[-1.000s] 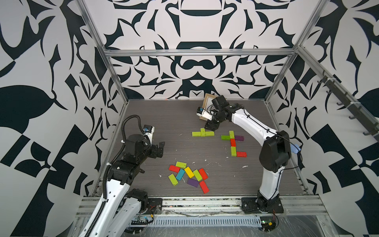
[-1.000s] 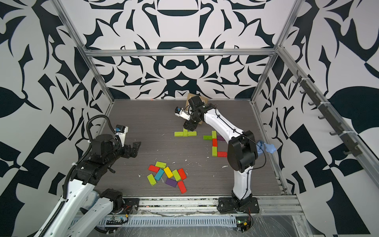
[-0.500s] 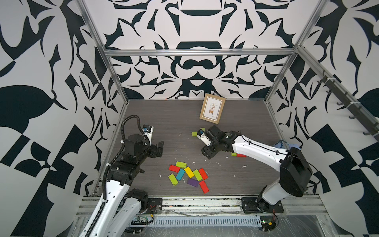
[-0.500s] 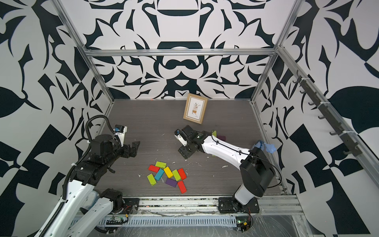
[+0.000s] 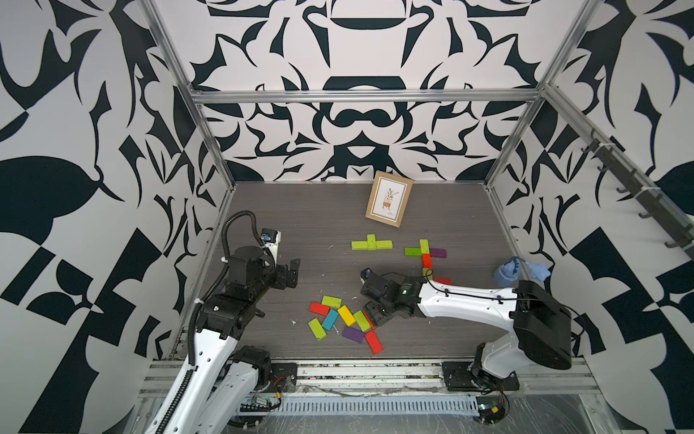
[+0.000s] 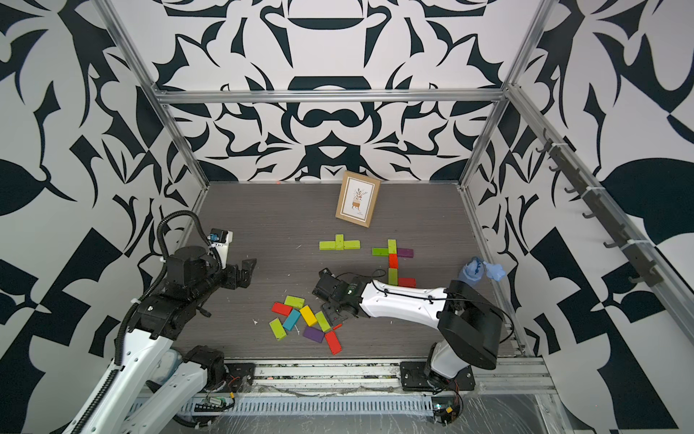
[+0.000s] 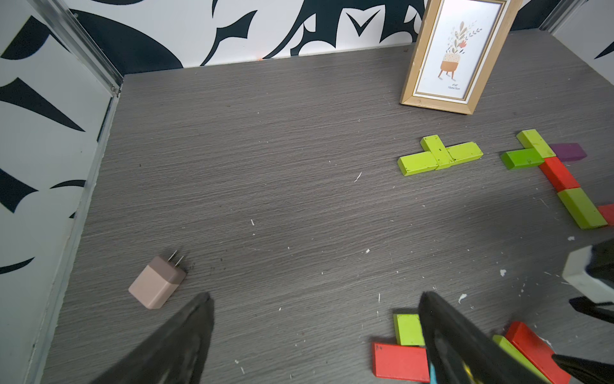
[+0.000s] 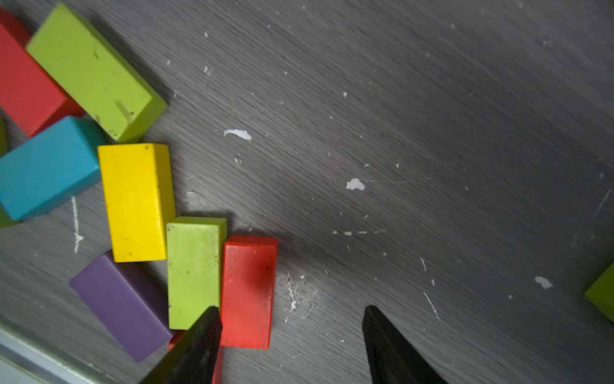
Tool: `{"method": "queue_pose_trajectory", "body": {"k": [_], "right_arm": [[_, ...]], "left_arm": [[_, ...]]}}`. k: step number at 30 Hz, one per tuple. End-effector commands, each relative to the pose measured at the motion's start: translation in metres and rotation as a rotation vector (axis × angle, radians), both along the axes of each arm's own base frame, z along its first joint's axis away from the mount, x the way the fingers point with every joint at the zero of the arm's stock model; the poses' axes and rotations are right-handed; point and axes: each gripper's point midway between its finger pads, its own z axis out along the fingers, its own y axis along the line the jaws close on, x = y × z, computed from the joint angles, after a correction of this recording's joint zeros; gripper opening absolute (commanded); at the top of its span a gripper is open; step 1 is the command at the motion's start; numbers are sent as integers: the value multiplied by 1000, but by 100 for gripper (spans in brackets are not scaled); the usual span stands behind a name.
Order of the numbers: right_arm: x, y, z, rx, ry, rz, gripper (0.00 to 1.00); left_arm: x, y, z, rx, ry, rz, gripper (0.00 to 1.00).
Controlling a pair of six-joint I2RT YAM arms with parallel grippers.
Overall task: Assemble the letter t with building blocks
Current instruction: Pick up the building block from the center of the board.
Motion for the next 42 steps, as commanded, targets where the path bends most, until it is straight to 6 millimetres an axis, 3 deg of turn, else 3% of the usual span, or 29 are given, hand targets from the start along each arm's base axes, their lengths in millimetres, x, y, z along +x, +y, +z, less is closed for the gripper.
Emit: {"method": "queue_pose_trajectory", "body": {"k": [1,11,19,29,35,42], "right_arm": [[-3,-1,-5,10,10,-59,68],[-9,13,-19,42,65,-43,55],[-12,19,-25,44,97,-36,53],[-8,2,-27,-19,70,-103,49],[-8,2,-29,-29,78,-103,47],[-5,-11,-42,-123,65,-129,41]], "left_arm": [[-1,1,-7,6,23,5,100],[-1,2,-8,3,23,11,100],[-1,2,-8,5,23,12,100],[-2,2,-8,4,24,12,100],[-2,2,-8,4,24,12,100],[-2,2,-8,4,26,10,100]]}}
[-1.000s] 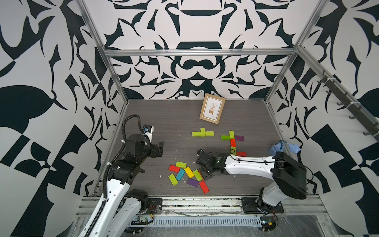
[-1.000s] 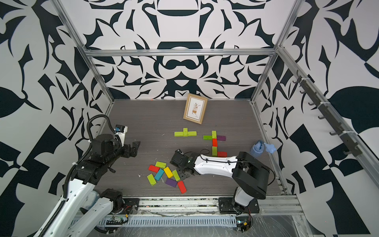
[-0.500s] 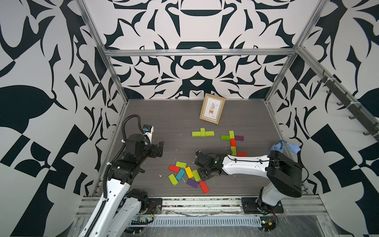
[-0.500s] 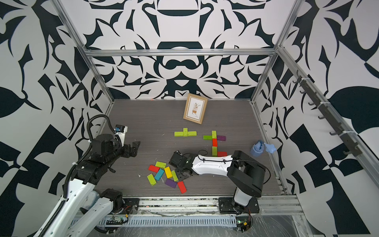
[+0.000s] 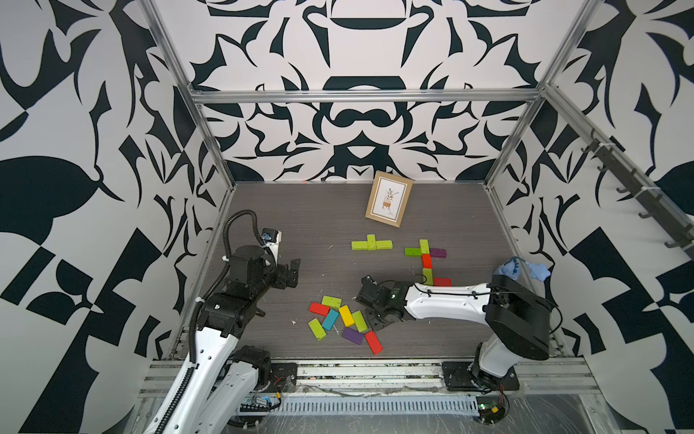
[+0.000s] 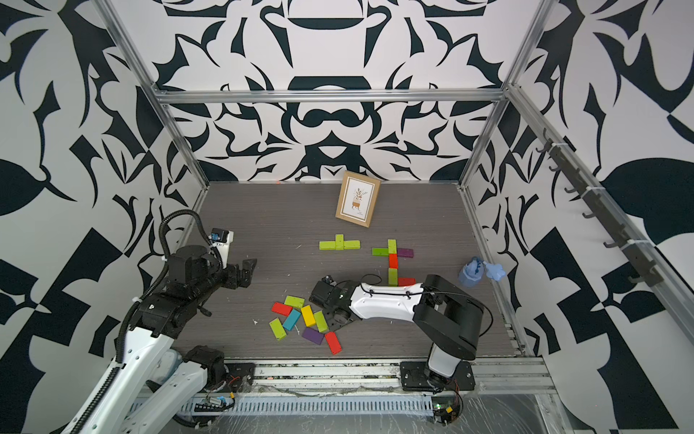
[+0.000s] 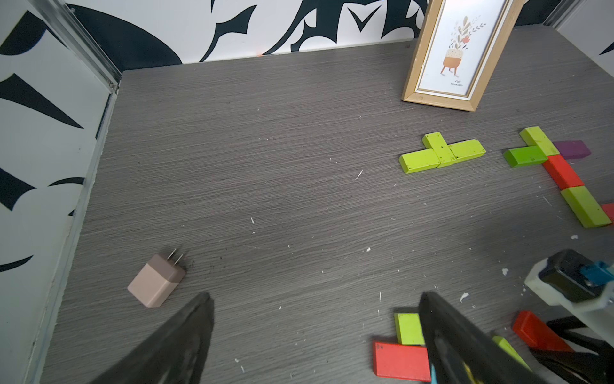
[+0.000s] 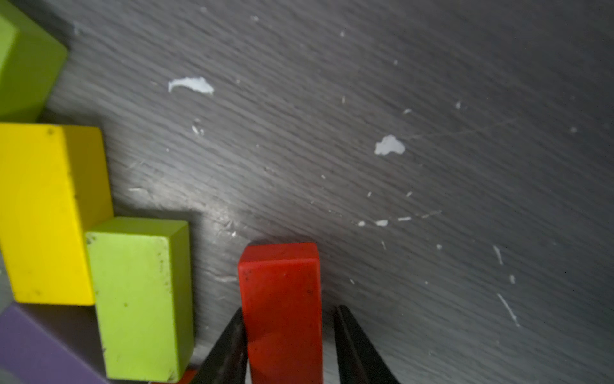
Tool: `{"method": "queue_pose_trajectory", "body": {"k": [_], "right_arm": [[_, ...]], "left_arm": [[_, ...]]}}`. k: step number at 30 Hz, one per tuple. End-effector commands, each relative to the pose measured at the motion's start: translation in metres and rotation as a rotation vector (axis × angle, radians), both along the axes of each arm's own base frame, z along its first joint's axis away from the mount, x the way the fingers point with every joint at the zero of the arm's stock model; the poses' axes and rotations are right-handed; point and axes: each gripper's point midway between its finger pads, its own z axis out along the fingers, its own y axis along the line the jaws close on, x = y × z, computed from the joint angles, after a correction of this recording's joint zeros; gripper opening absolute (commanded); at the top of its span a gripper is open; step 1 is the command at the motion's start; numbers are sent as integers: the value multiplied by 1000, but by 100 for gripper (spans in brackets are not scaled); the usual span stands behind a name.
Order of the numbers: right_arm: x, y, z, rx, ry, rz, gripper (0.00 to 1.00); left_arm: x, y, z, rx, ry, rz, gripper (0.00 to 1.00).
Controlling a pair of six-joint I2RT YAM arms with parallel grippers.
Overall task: Assemble the letter t with building blocks
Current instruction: Pick up the building block from the center of the board.
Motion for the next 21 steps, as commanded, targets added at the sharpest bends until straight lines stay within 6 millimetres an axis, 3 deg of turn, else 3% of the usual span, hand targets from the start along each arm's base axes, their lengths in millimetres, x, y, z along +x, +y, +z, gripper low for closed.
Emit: {"method": "queue_pose_trajectory", "body": {"k": [1,5,8,9,14,21], "right_arm": [[1,-15,-8,-94,-11,-28,39],[12,-21,-4,-128,-71,-47,27],[24,-17,11,-99,-115,-48,3],[29,-14,17,-76,-128,-53,0],[58,-7,45,36,-156,-86,0],[106,-13,89,140,-238,-148,0]], "left_arm": [[-2,2,-6,1,19,10,100],[-2,2,-6,0,18,10,100],[-3,1,-6,0,18,8,100],[-3,1,-6,-1,18,8,100],[-2,0,-5,-3,17,4,100],[-3,0,-5,-4,14,-1,100]]}}
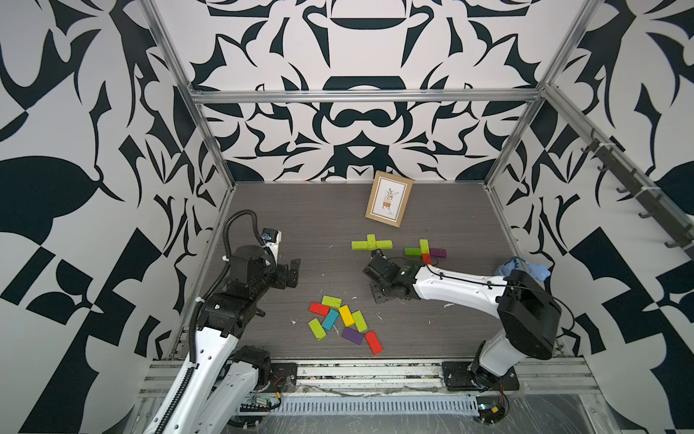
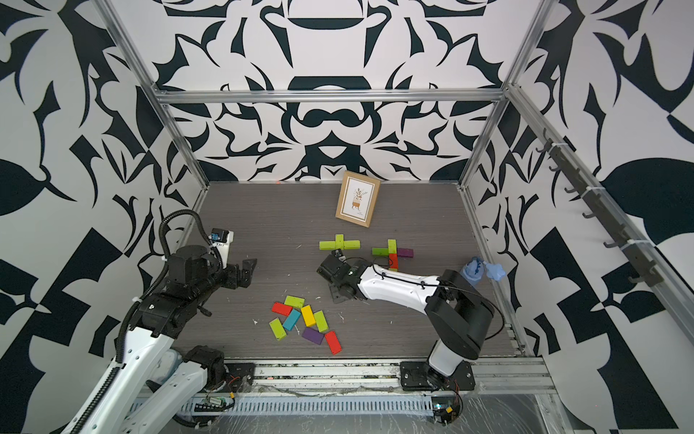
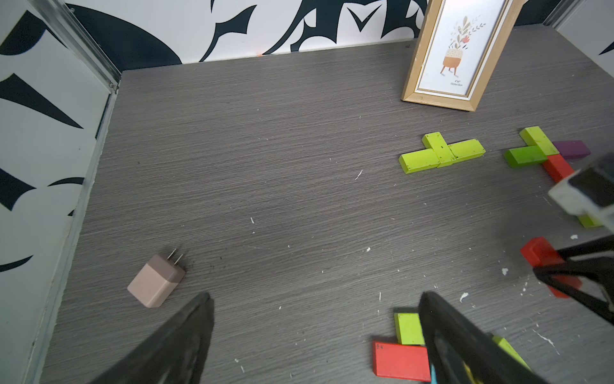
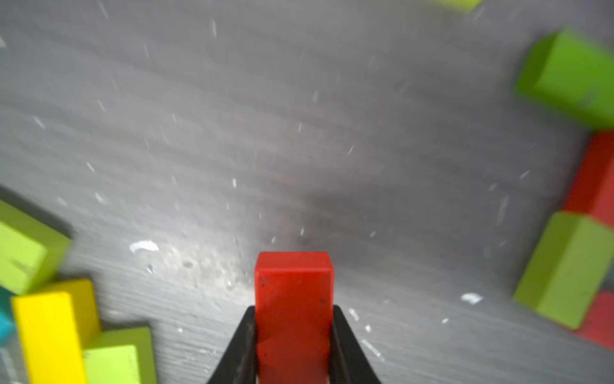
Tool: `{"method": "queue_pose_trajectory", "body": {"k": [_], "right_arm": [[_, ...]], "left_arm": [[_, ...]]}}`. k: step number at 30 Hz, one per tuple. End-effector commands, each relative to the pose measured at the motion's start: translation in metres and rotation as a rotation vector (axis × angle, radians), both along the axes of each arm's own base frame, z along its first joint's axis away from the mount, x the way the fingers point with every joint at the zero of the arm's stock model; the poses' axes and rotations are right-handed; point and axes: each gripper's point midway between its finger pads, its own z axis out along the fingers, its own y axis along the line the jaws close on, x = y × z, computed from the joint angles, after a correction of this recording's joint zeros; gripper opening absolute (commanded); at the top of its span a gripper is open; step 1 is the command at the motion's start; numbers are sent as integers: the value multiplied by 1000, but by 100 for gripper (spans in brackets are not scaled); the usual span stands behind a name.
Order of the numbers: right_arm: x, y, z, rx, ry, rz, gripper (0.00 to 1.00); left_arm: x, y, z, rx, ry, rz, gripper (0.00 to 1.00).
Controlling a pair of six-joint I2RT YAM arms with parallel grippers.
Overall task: Assemble the letter t with building blocks
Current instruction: Pick up the building block from the center of the board, then assemble the building block at the center of the board.
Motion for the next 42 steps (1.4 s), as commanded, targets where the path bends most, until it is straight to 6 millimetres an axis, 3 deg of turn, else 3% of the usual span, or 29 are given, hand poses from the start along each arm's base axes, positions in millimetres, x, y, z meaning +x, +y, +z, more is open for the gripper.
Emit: {"method": "queue_pose_trajectory", "body": {"k": [1,6,12,19,28,37,42], "right_arm": [[26,5,36,106,-48,-7,0],[54,-4,39,175,6,-68,0],[75,-4,37,136,-24,-74,0],[90,0,4,41,53,-139,0],[94,12,-31,8,171,-196,0],[96,14,-49,-26,211,-202,0],[97,15,-52,-28,220,-221,13]], "left_arm": [[-3,0,-4,-5,13,3,100],[-3,1,-3,-5,8,6,100],[-3,1,-2,-6,5,6,100],[-4,1,-2,-7,3,6,100],[-4,1,-3,-4,6,5,100],[-4,1,-3,0,5,2,100],[-4,1,-2,-2,3,2,100]]}}
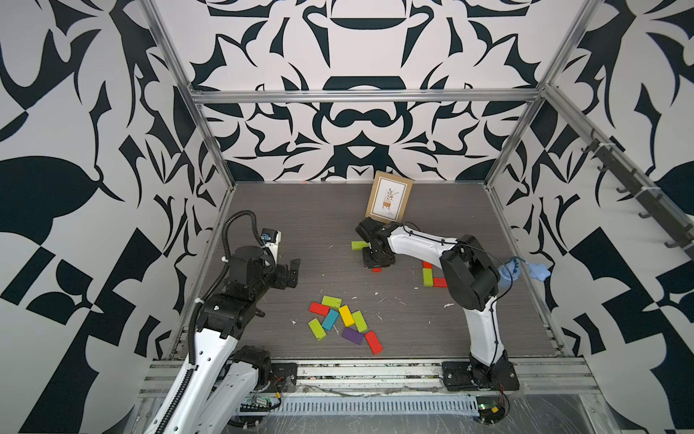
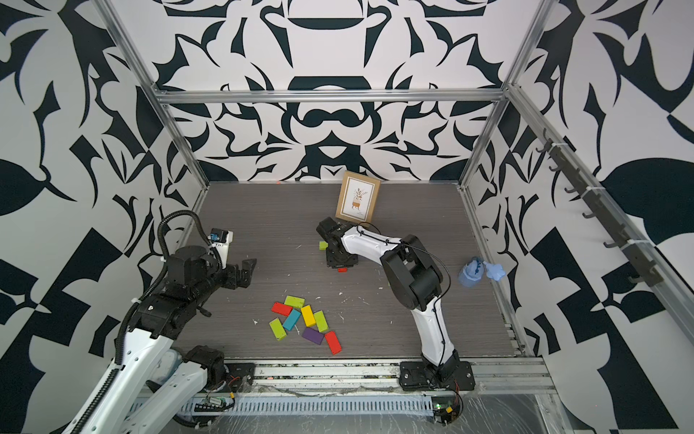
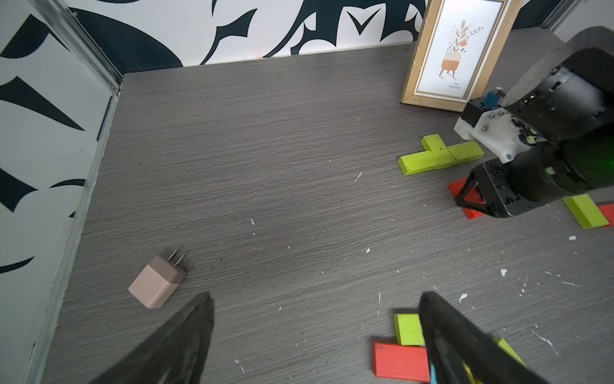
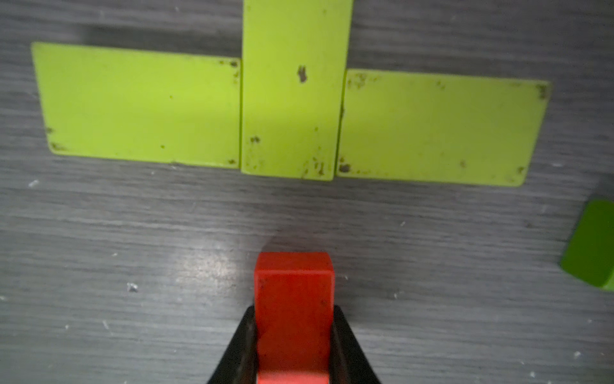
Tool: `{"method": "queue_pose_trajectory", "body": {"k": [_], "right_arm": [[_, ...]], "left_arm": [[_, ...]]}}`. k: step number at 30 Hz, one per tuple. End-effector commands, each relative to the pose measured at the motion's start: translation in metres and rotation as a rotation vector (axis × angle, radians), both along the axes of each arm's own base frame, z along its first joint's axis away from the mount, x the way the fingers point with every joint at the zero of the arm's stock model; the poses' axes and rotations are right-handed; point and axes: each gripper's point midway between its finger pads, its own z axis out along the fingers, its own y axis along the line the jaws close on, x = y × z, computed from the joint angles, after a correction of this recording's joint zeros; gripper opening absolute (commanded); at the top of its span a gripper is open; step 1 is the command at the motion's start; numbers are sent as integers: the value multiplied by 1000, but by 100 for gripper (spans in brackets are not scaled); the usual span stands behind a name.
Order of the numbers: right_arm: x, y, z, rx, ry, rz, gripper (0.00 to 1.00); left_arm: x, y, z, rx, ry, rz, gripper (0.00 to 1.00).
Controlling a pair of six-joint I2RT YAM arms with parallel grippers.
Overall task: Assemble the letter t with building blocks
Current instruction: Assemble the building block at the center of the board.
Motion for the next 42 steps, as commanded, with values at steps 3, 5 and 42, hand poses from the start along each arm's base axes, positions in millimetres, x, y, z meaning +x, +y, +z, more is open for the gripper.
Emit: {"method": "queue_pose_trajectory", "body": {"k": [3,5,42], "right_arm": [[-1,2,-4,-3,21,-31,17],[0,4,-4,1,23,-31,18],[23,1,-7,-22,-12,-70,26]], "left_arm": [[-4,1,-5,0,12,1,100],[-3,1,-5,0,13,0,100],[-2,3,-5,7,14,13,100]]}}
